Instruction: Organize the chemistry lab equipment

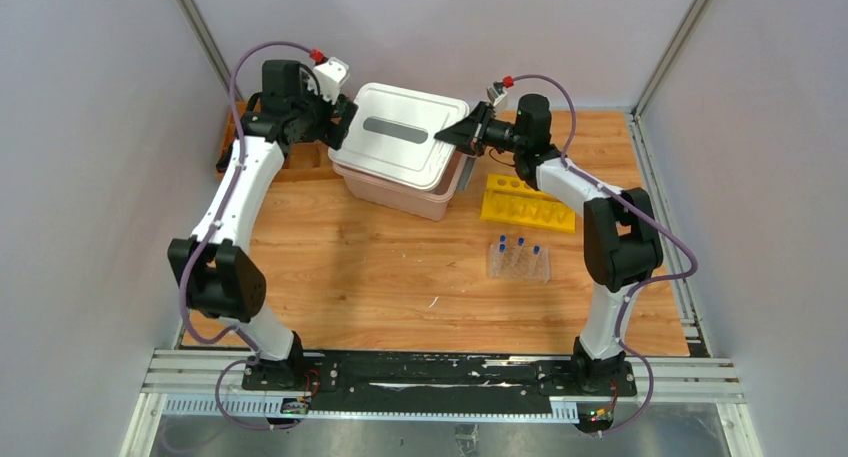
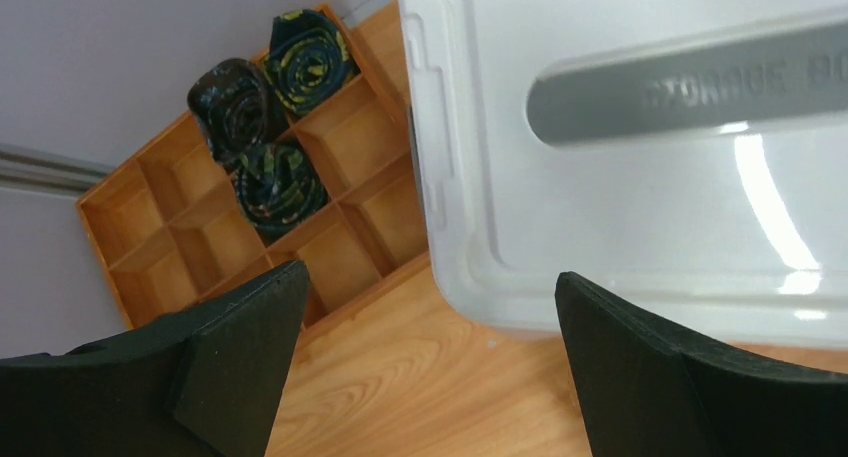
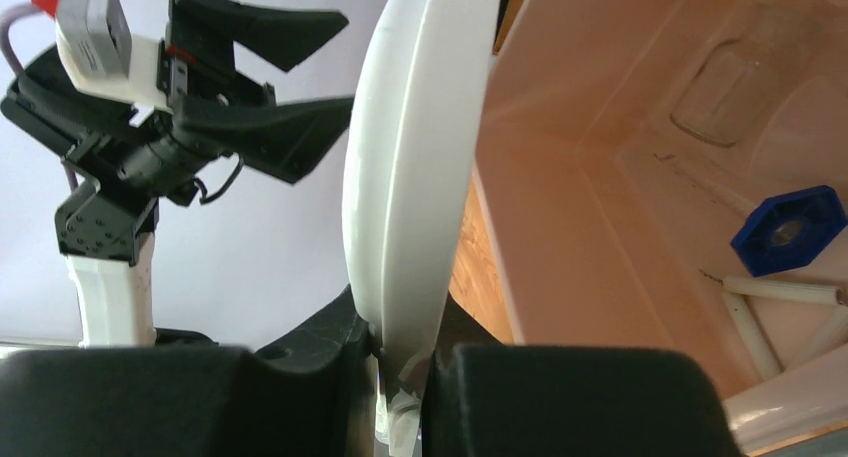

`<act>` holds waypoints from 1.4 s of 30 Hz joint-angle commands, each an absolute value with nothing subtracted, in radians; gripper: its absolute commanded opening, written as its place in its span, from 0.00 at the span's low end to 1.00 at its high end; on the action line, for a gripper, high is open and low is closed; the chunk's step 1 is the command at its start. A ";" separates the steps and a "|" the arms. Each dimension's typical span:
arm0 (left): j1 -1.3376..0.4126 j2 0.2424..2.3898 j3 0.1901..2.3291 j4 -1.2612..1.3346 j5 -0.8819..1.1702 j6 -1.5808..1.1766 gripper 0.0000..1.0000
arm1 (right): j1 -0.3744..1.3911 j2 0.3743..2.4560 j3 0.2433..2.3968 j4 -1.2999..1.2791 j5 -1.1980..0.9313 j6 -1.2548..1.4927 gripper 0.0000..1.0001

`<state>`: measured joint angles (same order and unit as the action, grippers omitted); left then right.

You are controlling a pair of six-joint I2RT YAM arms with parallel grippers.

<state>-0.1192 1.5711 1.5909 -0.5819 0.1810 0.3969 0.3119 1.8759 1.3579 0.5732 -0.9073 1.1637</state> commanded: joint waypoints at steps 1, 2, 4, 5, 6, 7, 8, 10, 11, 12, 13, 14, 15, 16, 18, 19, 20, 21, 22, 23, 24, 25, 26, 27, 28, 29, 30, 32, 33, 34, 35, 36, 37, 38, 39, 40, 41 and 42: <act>-0.084 1.727 1.779 -0.594 0.234 0.297 1.00 | 0.285 1.902 1.351 0.636 -0.889 1.174 0.00; -0.077 1.768 1.819 -0.612 0.250 0.281 1.00 | 0.282 1.907 1.348 0.636 -0.887 1.171 0.00; -0.070 1.847 1.899 -0.640 0.275 0.250 1.00 | 0.275 1.918 1.343 0.634 -0.887 1.170 0.00; -0.069 1.891 1.927 -0.649 0.291 0.243 1.00 | 0.272 1.922 1.337 0.632 -0.889 1.168 0.00; -0.069 1.918 1.946 -0.654 0.306 0.238 1.00 | 0.270 1.923 1.333 0.627 -0.890 1.160 0.02; -0.069 1.936 1.956 -0.653 0.321 0.235 1.00 | 0.269 1.920 1.330 0.602 -0.890 1.140 0.05; -0.069 1.954 1.964 -0.650 0.332 0.233 1.00 | 0.267 1.916 1.330 0.563 -0.885 1.110 0.08; -0.069 1.978 1.967 -0.648 0.358 0.235 0.97 | 0.267 1.900 1.329 0.461 -0.867 1.042 0.12; -0.069 1.988 1.961 -0.646 0.371 0.239 0.96 | 0.267 1.894 1.326 0.434 -0.861 1.017 0.14; -0.070 1.996 1.957 -0.645 0.380 0.245 0.94 | 0.267 1.887 1.323 0.410 -0.855 0.998 0.15; -0.070 2.005 1.950 -0.644 0.382 0.253 0.93 | 0.267 1.882 1.324 0.385 -0.851 0.982 0.17; -0.073 2.013 1.944 -0.644 0.381 0.261 0.92 | 0.267 1.878 1.329 0.359 -0.848 0.965 0.19; -0.074 2.020 1.940 -0.644 0.380 0.267 0.91 | 0.267 1.875 1.333 0.331 -0.845 0.949 0.21; -0.075 2.027 1.936 -0.644 0.380 0.270 0.90 | 0.268 1.871 1.337 0.311 -0.845 0.935 0.23; -0.078 2.036 1.927 -0.644 0.381 0.274 0.88 | 0.269 1.867 1.340 0.284 -0.844 0.916 0.26; -0.080 2.037 1.918 -0.643 0.379 0.281 0.87 | 0.268 1.867 1.343 0.279 -0.846 0.912 0.26; -0.081 2.037 1.911 -0.642 0.376 0.285 0.86 | 0.269 1.868 1.344 0.276 -0.849 0.912 0.27; -0.082 2.034 1.903 -0.638 0.373 0.290 0.84 | 0.269 1.870 1.345 0.273 -0.853 0.913 0.28; -0.081 2.031 1.896 -0.634 0.370 0.292 0.84 | 0.268 1.871 1.348 0.266 -0.856 0.909 0.30; -0.081 2.028 1.888 -0.630 0.369 0.296 0.83 | 0.268 1.871 1.354 0.252 -0.859 0.904 0.32; -0.082 2.025 1.881 -0.627 0.370 0.300 0.82 | 0.269 1.871 1.366 0.234 -0.862 0.895 0.35; -0.082 2.023 1.876 -0.627 0.368 0.301 0.81 | 0.268 1.869 1.378 0.204 -0.865 0.880 0.39; -0.081 2.022 1.871 -0.627 0.365 0.306 0.79 | 0.269 1.867 1.395 0.164 -0.864 0.859 0.43; -0.081 2.018 1.866 -0.625 0.358 0.309 0.78 | 0.267 1.864 1.417 0.117 -0.862 0.828 0.49; -0.081 2.016 1.860 -0.624 0.351 0.312 0.76 | 0.268 1.862 1.440 0.056 -0.855 0.796 0.56; -0.081 2.015 1.853 -0.624 0.345 0.316 0.75 | 0.266 1.859 1.464 -0.004 -0.848 0.761 0.61; -0.082 2.012 1.845 -0.624 0.341 0.322 0.73 | 0.263 1.858 1.483 -0.064 -0.839 0.730 0.68; -0.082 2.003 1.823 -0.617 0.328 0.327 0.71 | 0.259 1.855 1.518 -0.157 -0.818 0.679 0.85; -0.081 1.999 1.809 -0.613 0.319 0.332 0.71 | 0.256 1.854 1.533 -0.201 -0.810 0.659 0.87; -0.081 1.992 1.796 -0.607 0.310 0.335 0.71 | 0.252 1.854 1.545 -0.237 -0.805 0.640 0.89; -0.081 1.987 1.784 -0.602 0.303 0.339 0.70 | 0.248 1.850 1.552 -0.279 -0.796 0.625 0.89; -0.081 1.980 1.771 -0.598 0.299 0.339 0.70 | 0.241 1.843 1.558 -0.309 -0.783 0.611 0.90; -0.081 1.975 1.760 -0.594 0.298 0.339 0.70 | 0.236 1.835 1.560 -0.336 -0.769 0.594 0.91; -0.081 1.970 1.751 -0.593 0.299 0.337 0.70 | 0.230 1.826 1.565 -0.365 -0.752 0.574 0.91; -0.081 1.963 1.745 -0.592 0.302 0.334 0.70 | 0.229 1.817 1.572 -0.395 -0.727 0.556 0.92; -0.081 1.958 1.740 -0.593 0.305 0.332 0.70 | 0.228 1.803 1.578 -0.420 -0.684 0.539 0.92; -0.081 1.953 1.736 -0.592 0.306 0.327 0.69 | 0.230 1.792 1.582 -0.442 -0.648 0.526 0.92; -0.081 1.947 1.732 -0.592 0.308 0.323 0.69 | 0.230 1.783 1.585 -0.458 -0.616 0.515 0.92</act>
